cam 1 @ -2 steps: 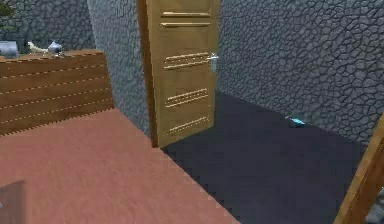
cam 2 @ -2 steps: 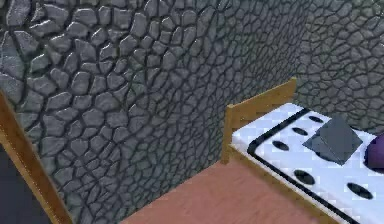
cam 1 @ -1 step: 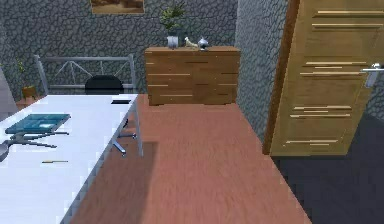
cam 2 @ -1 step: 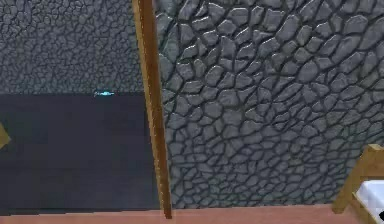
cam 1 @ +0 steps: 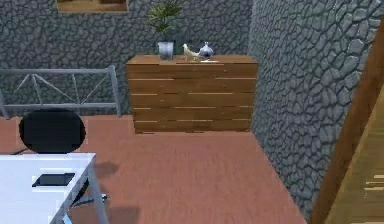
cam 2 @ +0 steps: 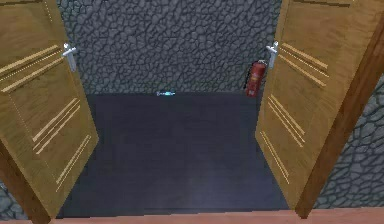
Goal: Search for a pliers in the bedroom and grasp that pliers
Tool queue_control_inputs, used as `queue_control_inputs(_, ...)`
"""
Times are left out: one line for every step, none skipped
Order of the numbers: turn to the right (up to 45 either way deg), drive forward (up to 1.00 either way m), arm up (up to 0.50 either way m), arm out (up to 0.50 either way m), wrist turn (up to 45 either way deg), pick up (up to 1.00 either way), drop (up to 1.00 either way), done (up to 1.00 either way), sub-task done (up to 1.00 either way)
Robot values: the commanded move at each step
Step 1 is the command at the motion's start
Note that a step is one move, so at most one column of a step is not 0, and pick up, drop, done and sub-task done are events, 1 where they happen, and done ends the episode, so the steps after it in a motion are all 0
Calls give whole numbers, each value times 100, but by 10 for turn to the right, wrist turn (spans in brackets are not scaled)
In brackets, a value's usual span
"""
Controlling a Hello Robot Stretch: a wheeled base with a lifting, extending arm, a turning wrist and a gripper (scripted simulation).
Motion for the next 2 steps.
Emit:
queue_control_inputs(-30, 0, 0, 0, 0, 0, 0, 0, 0)
queue_control_inputs(0, 90, 0, 0, 0, 0, 0, 0, 0)
